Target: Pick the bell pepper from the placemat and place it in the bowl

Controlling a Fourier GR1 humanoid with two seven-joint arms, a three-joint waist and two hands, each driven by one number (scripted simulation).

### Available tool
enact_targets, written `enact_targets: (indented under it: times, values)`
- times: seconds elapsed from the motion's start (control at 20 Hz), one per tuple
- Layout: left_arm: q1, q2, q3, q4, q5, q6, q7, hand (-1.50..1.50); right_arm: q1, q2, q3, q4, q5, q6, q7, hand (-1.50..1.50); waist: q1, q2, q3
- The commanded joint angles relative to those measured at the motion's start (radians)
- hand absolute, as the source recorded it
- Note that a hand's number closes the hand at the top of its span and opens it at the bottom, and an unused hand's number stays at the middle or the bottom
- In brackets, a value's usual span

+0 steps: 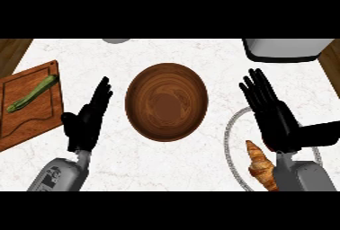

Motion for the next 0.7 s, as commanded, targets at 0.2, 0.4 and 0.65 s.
enact_targets:
  times: [0.2, 0.4, 0.65]
  values:
    - [-0.05, 0.139, 0.203, -0.033, 0.024, -0.028, -0.106, 0.0, -0.096, -0.056, 0.154, -0.047, 0.003, 0.287, -0.017, -1.5, 0.036, -0.023, -0.023]
    - [-0.002, 0.169, 0.263, -0.029, 0.078, -0.057, -0.114, 0.0, 0.005, -0.178, 0.085, -0.082, 0.422, 0.007, -0.203, -1.5, -0.027, -0.038, -0.025]
    - [0.043, 0.191, 0.321, -0.056, 0.115, -0.108, -0.162, 0.0, 0.246, -0.189, 0.195, -0.194, 0.625, -0.09, -0.427, -1.5, -0.021, -0.029, -0.022]
